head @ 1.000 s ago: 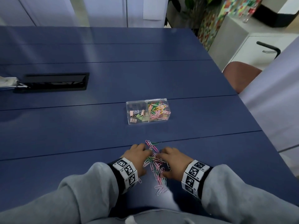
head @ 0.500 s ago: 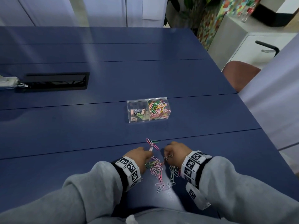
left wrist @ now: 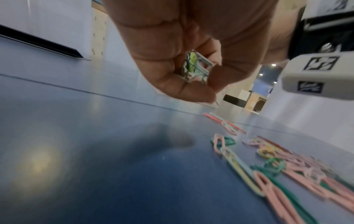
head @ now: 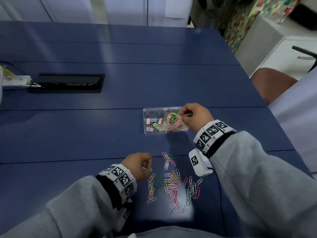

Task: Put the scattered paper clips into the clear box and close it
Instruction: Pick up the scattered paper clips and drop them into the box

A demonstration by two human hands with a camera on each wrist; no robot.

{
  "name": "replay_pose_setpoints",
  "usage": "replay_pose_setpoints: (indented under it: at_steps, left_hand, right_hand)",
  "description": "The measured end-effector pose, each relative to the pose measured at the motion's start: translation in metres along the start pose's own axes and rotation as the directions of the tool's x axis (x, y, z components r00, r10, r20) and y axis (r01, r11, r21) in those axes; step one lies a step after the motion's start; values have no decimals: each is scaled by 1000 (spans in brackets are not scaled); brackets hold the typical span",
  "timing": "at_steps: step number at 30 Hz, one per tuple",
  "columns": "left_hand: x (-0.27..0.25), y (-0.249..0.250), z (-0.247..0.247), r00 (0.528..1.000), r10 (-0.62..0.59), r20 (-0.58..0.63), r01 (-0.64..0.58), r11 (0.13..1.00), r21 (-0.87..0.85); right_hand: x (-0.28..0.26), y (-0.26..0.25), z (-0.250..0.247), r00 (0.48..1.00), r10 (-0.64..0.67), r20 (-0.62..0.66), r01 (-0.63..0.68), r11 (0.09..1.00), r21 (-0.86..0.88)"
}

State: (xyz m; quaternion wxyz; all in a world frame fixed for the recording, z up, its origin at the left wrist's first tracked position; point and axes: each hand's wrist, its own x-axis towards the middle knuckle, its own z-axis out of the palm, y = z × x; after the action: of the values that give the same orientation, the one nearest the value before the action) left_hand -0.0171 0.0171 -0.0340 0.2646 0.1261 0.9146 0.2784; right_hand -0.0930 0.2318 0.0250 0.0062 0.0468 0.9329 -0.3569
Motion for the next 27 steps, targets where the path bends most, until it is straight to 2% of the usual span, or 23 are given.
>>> replay_pose_setpoints:
  at_steps: [3,6,10,13,16,20,24,27]
  left_hand:
    - [2,3,-11,997,31,-64,-32,999,-22]
    - [7,14,-26,991,47,-123,-57,996,-75]
    - [28,34,-48,978,80,-193,-105,987,-121]
    - [53,56,-62,966,133,-224,-156,984,-88]
    - [81,81,-74,953,153,-262,-169,985,-39]
    - [112,105,-76,948,172,-269,-167,985,41]
    - [126,105,-66,975,123,-184,-100,987,126]
    - [122,98,-63,982,86,-170,-74,994,79]
  right_hand:
    - [18,0,6,999,-27,39,33,986,-162]
    - [23,9,10,982,-35,186,94,943,-318]
    - [17,20,10,946,-90,311,213,897,-387]
    - [13,21,6,926,-94,366,247,883,-398]
    - [7,22,-4,947,-124,296,231,905,-358]
    - [-7,33,-26,986,-87,140,120,962,-246]
    - [-30,54,-39,992,-13,128,42,973,-226]
    - [-51,72,-40,987,43,156,-5,972,-236]
